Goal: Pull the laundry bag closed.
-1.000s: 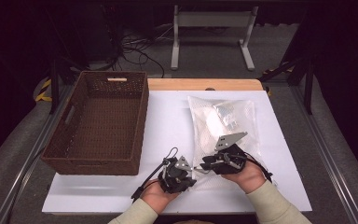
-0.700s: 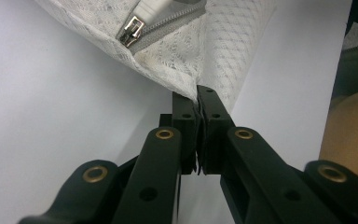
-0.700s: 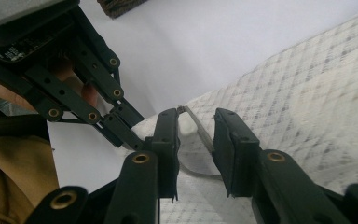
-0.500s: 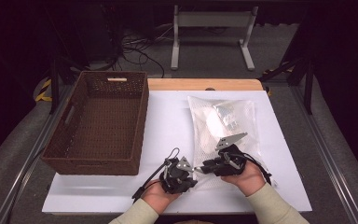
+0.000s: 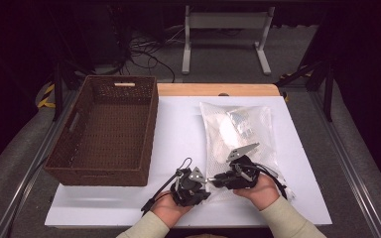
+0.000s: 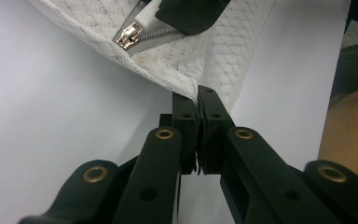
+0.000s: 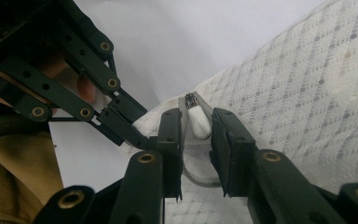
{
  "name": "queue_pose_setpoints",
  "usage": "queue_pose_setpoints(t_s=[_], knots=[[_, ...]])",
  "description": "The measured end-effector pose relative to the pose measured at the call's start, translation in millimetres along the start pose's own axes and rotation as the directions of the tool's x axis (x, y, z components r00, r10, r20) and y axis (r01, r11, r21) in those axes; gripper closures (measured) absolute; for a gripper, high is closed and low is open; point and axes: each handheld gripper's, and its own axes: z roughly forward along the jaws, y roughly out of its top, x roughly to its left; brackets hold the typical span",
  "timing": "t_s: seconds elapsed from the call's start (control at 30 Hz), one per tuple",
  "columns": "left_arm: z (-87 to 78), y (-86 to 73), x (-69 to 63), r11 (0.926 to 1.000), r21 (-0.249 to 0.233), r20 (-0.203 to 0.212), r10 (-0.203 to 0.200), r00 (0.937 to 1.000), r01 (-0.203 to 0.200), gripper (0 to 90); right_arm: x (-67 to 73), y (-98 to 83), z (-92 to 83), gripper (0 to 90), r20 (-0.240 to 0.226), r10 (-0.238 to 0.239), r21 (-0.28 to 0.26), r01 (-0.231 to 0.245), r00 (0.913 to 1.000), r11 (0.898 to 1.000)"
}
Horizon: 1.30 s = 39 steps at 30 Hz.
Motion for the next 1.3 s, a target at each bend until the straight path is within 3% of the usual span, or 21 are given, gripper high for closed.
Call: queue_pose_setpoints(t_s=[0.47, 0.8, 1.3], knots=[[0.9, 0.6, -0.6, 1.0000, 0.000, 0.000, 0.003, 1.0000, -0.003, 87.3, -3.6, -5.8, 0.0, 77.3, -0.029, 0.040, -0.005, -0.040, 0.9988, 0.999], [1.2, 0.7, -0.8, 1.0000, 0.004, 0.001, 0.004, 1.0000, -0.004, 87.3, -1.6, -4.9, -1.0, 79.0, -0.048, 0.046, -0.052, -0.049, 0.9978, 0.997], [1.2, 0.7, -0.7, 1.0000, 0.005, 0.004, 0.004, 1.0000, -0.004, 87.1, 3.6, -2.6, -1.7, 85.0, -0.019, 0.006, -0.077, -0.008, 0.9998, 0.997]])
